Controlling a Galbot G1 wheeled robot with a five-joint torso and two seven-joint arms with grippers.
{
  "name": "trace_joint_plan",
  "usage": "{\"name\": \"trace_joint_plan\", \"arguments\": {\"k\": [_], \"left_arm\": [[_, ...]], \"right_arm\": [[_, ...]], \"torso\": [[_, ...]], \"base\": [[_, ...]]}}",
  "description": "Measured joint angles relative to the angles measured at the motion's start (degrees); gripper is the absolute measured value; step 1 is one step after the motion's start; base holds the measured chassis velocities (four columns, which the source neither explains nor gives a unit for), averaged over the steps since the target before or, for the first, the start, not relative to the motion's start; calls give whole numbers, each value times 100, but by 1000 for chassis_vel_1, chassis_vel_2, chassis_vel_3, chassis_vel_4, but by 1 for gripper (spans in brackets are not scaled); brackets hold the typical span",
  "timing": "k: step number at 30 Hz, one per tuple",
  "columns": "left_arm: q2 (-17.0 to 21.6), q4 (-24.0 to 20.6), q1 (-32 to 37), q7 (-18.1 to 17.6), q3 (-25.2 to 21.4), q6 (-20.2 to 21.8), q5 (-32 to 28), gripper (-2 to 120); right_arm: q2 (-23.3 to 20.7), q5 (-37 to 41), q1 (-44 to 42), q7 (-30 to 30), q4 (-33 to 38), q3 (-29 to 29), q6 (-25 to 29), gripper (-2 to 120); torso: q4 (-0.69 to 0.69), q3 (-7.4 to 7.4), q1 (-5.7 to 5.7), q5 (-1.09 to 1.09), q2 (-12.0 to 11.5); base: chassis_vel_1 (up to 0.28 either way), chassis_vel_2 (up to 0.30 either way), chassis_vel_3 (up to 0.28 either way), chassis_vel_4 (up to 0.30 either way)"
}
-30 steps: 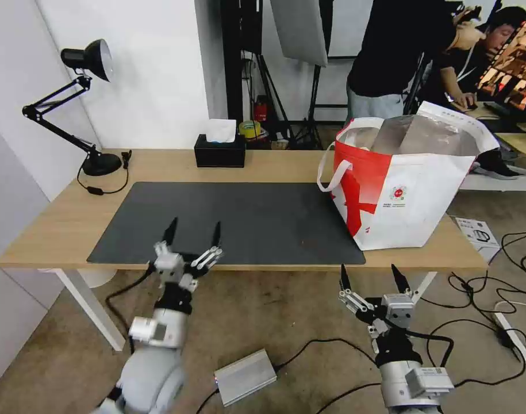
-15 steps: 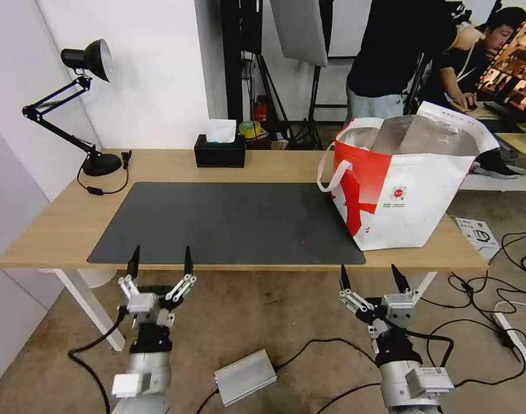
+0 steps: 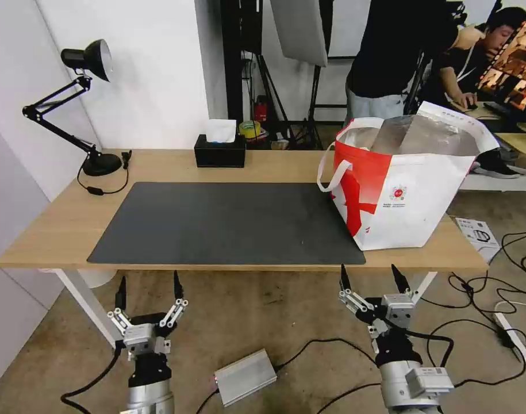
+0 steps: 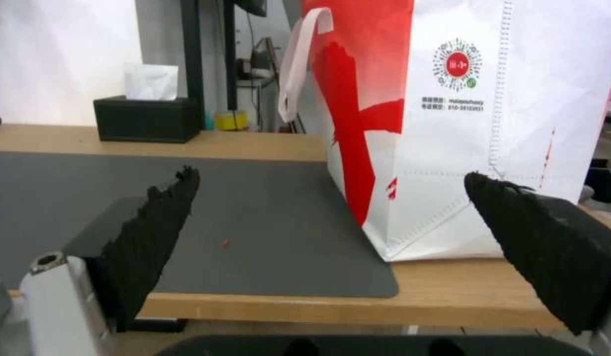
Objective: Pick up the trash from the table and place it into the takeout bag.
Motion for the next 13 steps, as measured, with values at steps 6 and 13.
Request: {"name": "trace_joint_plan", "arguments": {"k": [6, 13], "left_arm": [[47, -18, -53, -1, -84, 0, -20, 100], [53, -43, -50, 3, -101, 0, -33, 100]], "right_arm": [[0, 0, 0, 0, 0, 0, 0, 100], [0, 0, 0, 0, 0, 0, 0, 100]], "torso": [[0, 0, 0, 0, 0], [0, 0, 0, 0, 0]], "base": [[0, 0, 0, 0], [0, 0, 0, 0]]}}
